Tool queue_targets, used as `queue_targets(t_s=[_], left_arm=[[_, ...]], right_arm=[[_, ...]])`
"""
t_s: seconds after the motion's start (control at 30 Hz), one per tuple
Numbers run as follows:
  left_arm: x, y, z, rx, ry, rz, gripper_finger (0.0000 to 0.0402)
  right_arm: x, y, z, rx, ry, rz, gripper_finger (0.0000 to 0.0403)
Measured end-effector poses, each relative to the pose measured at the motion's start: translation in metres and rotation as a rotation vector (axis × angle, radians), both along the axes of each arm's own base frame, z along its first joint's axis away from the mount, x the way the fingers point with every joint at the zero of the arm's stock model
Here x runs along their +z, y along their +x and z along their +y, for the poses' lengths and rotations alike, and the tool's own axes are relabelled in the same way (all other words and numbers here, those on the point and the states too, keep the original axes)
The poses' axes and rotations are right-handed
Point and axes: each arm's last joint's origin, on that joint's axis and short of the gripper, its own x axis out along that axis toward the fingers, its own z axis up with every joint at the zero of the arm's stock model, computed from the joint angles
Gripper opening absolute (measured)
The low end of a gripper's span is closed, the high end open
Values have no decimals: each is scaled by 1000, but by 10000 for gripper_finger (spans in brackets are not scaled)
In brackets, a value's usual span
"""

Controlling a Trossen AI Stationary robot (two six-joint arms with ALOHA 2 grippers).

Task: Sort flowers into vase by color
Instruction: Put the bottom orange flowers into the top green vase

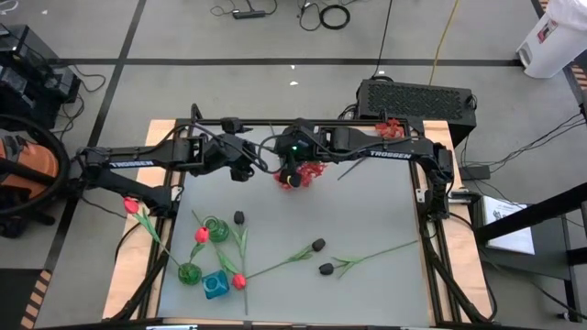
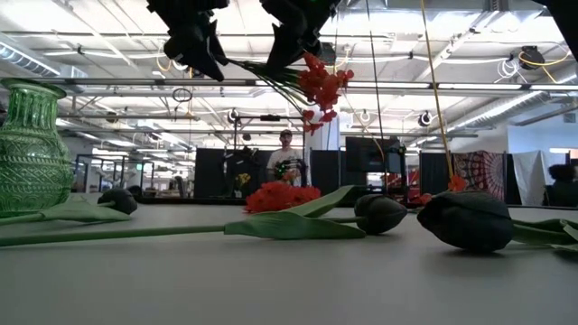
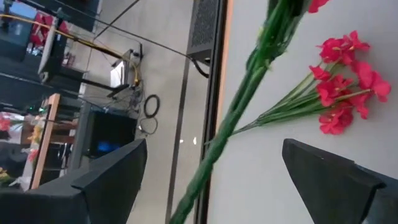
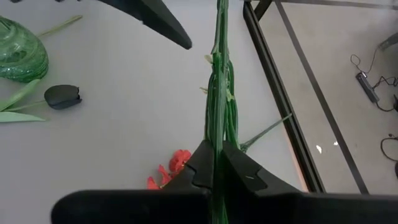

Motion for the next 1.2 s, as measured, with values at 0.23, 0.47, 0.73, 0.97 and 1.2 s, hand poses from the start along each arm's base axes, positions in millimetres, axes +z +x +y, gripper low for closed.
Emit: queue_targets(t_s=[0.23, 0.47, 0.73, 0.97, 1.2], left_arm=[[3, 3, 0, -8, -2, -42, 379], [3, 5, -2, -71, -53, -64, 379], [5, 7, -3, -123, -89, -101, 379], [5, 7, -4, -125, -89, -99, 379], [5, 7, -4, -125, -89, -98, 354]], right_arm=[[1, 2, 9, 26, -5, -14, 6], [1, 3, 12, 33, -6, -18, 6], [2, 3, 12, 33, -7, -25, 6], [2, 3, 11, 32, -7, -25, 6], [2, 3, 10, 27, -9, -26, 6]])
